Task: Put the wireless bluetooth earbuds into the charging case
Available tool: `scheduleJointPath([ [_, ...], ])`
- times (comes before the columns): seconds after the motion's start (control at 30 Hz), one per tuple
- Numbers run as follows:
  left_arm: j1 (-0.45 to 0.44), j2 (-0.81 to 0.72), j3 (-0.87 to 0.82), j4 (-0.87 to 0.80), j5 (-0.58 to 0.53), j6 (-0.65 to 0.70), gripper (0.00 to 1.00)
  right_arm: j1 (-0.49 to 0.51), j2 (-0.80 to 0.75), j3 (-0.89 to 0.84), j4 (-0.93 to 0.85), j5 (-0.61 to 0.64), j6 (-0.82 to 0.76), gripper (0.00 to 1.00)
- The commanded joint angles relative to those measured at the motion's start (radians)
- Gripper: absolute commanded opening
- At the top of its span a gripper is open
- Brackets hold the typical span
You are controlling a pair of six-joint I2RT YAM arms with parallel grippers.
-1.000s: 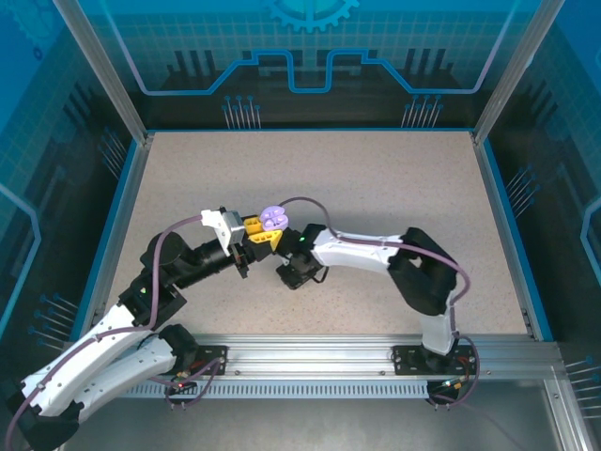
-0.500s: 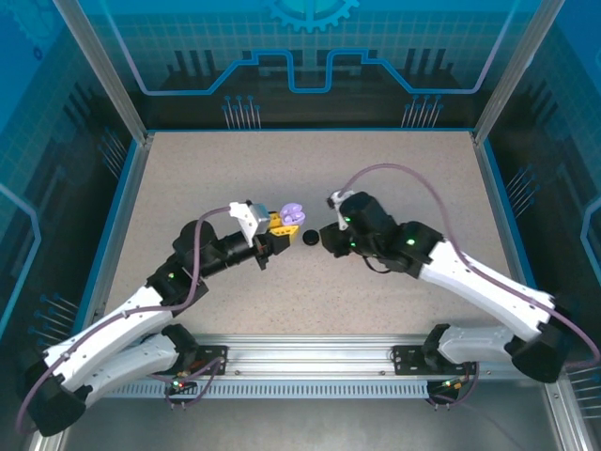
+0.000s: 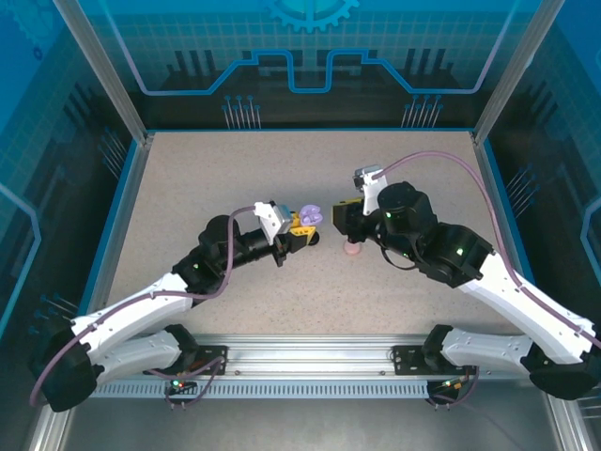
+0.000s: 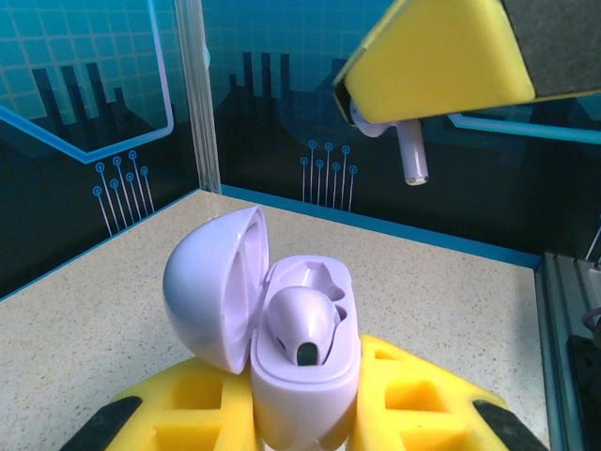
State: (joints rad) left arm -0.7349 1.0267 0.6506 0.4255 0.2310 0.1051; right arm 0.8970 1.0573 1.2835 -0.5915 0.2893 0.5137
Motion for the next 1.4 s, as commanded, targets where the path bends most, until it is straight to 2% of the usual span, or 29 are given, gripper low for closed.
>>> scheduleJointPath([
  [0.0,-0.014,0.008,-0.003,0.052,-0.021,0.045,0.03,0.024,0.032,0.046,0.048,0.038,0.01,0.23],
  [0.43,-0.023,0.02,0.001,0.049,-0.046,0.048,0.03,0.061,0.115,0.073,0.049,0.069,0.003,0.23],
  [1.37,-0.028,0.027,0.014,0.039,-0.056,0.044,0.03,0.076,0.147,0.04,0.011,0.071,0.014,0.24],
])
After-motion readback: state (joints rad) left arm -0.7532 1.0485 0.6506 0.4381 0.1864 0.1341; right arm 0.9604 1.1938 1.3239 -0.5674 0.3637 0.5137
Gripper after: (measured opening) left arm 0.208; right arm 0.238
